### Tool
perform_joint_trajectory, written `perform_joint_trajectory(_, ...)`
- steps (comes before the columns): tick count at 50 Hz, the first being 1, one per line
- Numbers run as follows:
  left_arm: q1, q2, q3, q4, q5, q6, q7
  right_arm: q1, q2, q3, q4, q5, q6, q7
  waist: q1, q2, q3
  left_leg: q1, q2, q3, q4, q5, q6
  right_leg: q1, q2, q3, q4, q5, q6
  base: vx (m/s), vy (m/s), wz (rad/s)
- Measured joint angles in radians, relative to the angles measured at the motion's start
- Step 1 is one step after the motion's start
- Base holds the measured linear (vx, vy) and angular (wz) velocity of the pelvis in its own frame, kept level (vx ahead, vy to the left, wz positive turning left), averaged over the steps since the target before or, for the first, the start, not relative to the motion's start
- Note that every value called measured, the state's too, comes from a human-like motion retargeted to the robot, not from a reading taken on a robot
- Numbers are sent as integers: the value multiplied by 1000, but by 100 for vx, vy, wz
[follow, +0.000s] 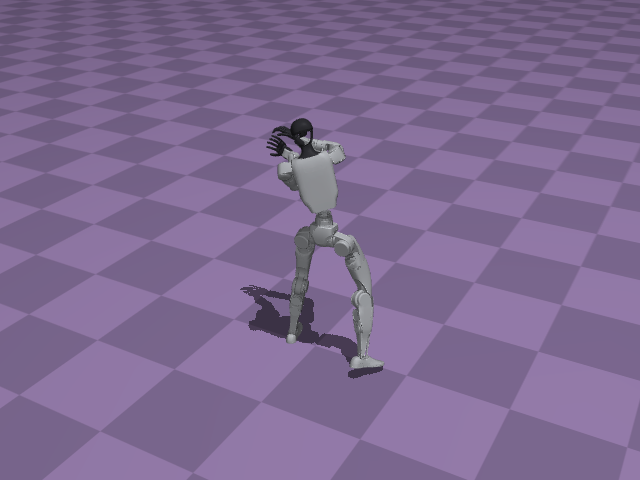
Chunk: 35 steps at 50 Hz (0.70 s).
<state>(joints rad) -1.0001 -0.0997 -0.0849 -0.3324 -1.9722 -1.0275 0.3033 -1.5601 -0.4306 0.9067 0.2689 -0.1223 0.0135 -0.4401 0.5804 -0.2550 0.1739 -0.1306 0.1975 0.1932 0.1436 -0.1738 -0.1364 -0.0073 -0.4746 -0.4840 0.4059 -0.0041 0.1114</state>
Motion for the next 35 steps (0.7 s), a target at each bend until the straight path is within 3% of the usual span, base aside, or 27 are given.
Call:
perform_joint_trajectory(1, 0, 142, -22, 155, 0, 37, -161, -25, -3, 30, -7, -25, -27, 8, 23, 6, -5, -1, -9, -37, -17, 6, -1, 6, 5, 28, 16, 17, -2, 18, 16, 189)
perform_joint_trajectory(2, 5, 188, -21, 178, 0, 46, -227, -54, 3, 53, -13, -36, -42, 12, 44, 3, -5, -1, -19, -72, -37, 15, -1, 9, 10, 56, 32, 34, -3, 18, 15, 188)
perform_joint_trajectory(3, 19, 46, 27, -59, 0, 0, -106, -91, 27, 65, -18, -16, -34, 8, 61, -14, 6, -1, -30, -104, -63, 27, 1, 5, 12, 86, 51, 50, -2, 19, 15, 182)
perform_joint_trajectory(4, 38, 6, 51, -154, 0, -20, -70, -113, 43, 82, -28, -20, -30, 11, 80, -21, 7, 0, -40, -136, -83, 36, 8, 6, 18, 116, 64, 69, -2, 19, 14, 178)
perform_joint_trajectory(5, 60, 18, 63, -177, 0, -27, -77, -128, 55, 102, -40, -37, -26, 18, 100, -21, 1, 2, -49, -169, -101, 42, 18, 11, 26, 147, 73, 90, -1, 20, 12, 175)
perform_joint_trajectory(8, 75, 133, 125, -62, 74, 60, -101, -179, 95, 130, -102, -103, 29, 56, 149, -41, -13, -6, -74, -262, -136, 63, 41, 21, 54, 232, 86, 156, 9, 20, 10, 162)
perform_joint_trajectory(10, 86, -8, 130, -352, 0, 51, -198, -267, 130, 147, -124, -56, -30, 67, 169, -70, 1, -15, -84, -313, -149, 72, 24, 25, 79, 290, 91, 199, 42, 18, 8, 136)
perform_joint_trajectory(13, 157, -13, 114, -463, 0, 105, -281, -343, 170, 158, -163, -59, -43, 137, 207, -79, 10, -15, -92, -377, -156, 73, 19, 41, 126, 375, 89, 263, 67, 17, 5, 115)
perform_joint_trajectory(14, 157, 121, 164, -290, 397, 139, -90, -370, 166, 147, -197, -92, -43, 184, 210, -79, 9, -19, -94, -399, -155, 73, 20, 45, 143, 403, 89, 282, 72, 16, 2, 112)
perform_joint_trajectory(15, 148, 322, 242, -11, 992, 181, 212, -398, 154, 130, -241, -139, -42, 244, 209, -78, 7, -24, -97, -423, -152, 72, 25, 48, 161, 431, 89, 301, 75, 14, 1, 111)
perform_joint_trajectory(16, 154, 348, 252, -58, 1390, 388, 477, -417, 147, 123, -270, -153, -43, 266, 210, -84, 12, -28, -100, -443, -154, 74, 28, 51, 177, 460, 87, 316, 86, 13, 0, 106)
perform_joint_trajectory(17, 162, 361, 259, -101, 1667, 528, 659, -434, 142, 119, -294, -163, -48, 281, 213, -90, 16, -30, -102, -462, -156, 76, 30, 55, 195, 490, 83, 331, 98, 10, 0, 96)
perform_joint_trajectory(20, 184, 325, 259, -188, 1768, 553, 698, -472, 122, 134, -340, -179, -80, 283, 220, -102, 19, -36, -103, -509, -164, 83, 28, 69, 246, 577, 67, 369, 146, 7, -3, 80)
perform_joint_trajectory(25, 183, 305, 225, -226, 1865, 571, 719, -531, 49, 166, -393, -174, -114, 291, 214, -80, 3, -46, 6, -566, -199, 77, -45, 87, 389, 632, 26, 411, 150, 2, -19, 48)
perform_joint_trajectory(28, 180, 313, 205, -212, 1866, 559, 725, -563, 23, 199, -391, -148, -123, 299, 193, -63, 4, -44, 41, -573, -226, 79, -83, 97, 426, 645, 21, 393, 150, -4, -14, 30)
perform_joint_trajectory(32, 167, 301, 183, -174, 1843, 542, 733, -581, 5, 231, -363, -109, -127, 318, 168, -49, -3, -62, 28, -554, -231, 85, -89, 88, 396, 611, 26, 335, 150, -13, 2, -2)
perform_joint_trajectory(35, 167, 275, 174, -138, 1811, 529, 728, -560, -1, 262, -330, -109, -123, 297, 162, -53, -12, -69, -39, -505, -231, 96, -68, 71, 270, 486, 55, 245, 150, -16, 17, -44)
